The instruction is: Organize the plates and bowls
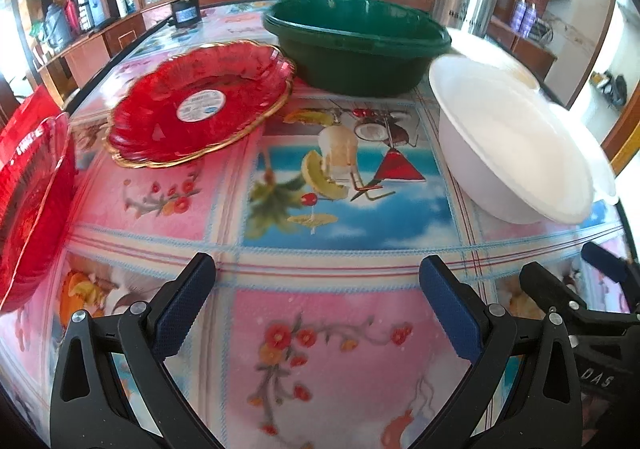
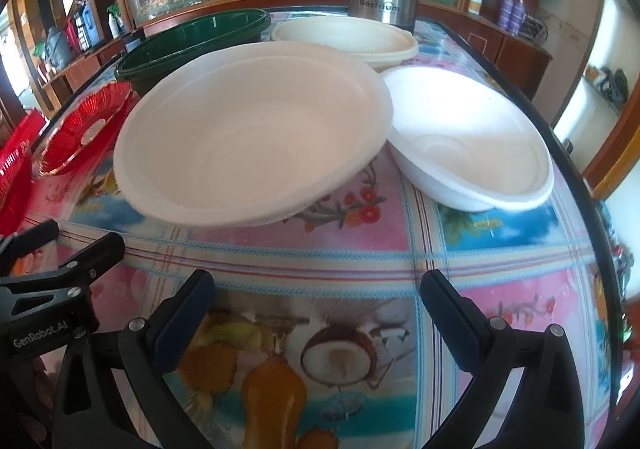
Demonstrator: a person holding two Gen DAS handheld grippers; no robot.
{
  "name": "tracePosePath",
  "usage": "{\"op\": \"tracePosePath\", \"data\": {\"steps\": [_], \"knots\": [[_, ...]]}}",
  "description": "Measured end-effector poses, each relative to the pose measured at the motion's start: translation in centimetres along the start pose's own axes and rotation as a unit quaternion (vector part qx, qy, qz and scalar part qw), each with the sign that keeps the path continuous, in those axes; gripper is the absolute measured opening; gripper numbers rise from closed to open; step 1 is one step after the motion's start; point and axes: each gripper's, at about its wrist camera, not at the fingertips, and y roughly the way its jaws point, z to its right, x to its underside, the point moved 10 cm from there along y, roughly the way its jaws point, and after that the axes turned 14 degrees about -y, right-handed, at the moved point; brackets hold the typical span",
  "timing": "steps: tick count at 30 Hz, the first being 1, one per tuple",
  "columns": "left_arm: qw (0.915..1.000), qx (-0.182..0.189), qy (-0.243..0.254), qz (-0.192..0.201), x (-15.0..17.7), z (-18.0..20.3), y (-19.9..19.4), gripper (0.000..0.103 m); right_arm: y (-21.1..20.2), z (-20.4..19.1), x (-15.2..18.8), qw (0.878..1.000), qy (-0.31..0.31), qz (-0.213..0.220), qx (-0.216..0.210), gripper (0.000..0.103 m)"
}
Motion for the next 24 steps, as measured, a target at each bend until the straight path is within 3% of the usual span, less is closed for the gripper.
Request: {"op": "tracePosePath", "data": {"steps": [5, 13, 18, 24], "knots": [[0.9992, 0.005, 0.002, 0.040, -0.8, -1.3, -3.3, 0.103, -2.3, -1.6, -0.1, 1.000, 0.000, 0.021, -0.015, 0.103], [0.9981, 0.000, -0.016, 0.060, -1.3, -4.8, -6.1, 0.103, -4.7, -5.6, -1.8, 0.997, -0.034, 0.050, -0.043, 0.103], [0.9977, -0.027, -0.023, 0.058, -1.7, -7.8, -6.7, 0.103, -5.0, -8.5, -2.9, 0.995, -0.054, 0.057, -0.065, 0.103], [0.9953, -0.019, -0.051, 0.081, -2.6, -11.1, -8.2, 0.103, -5.3, -12.1, -4.1, 0.991, -0.094, 0.066, -0.066, 0.103]]}}
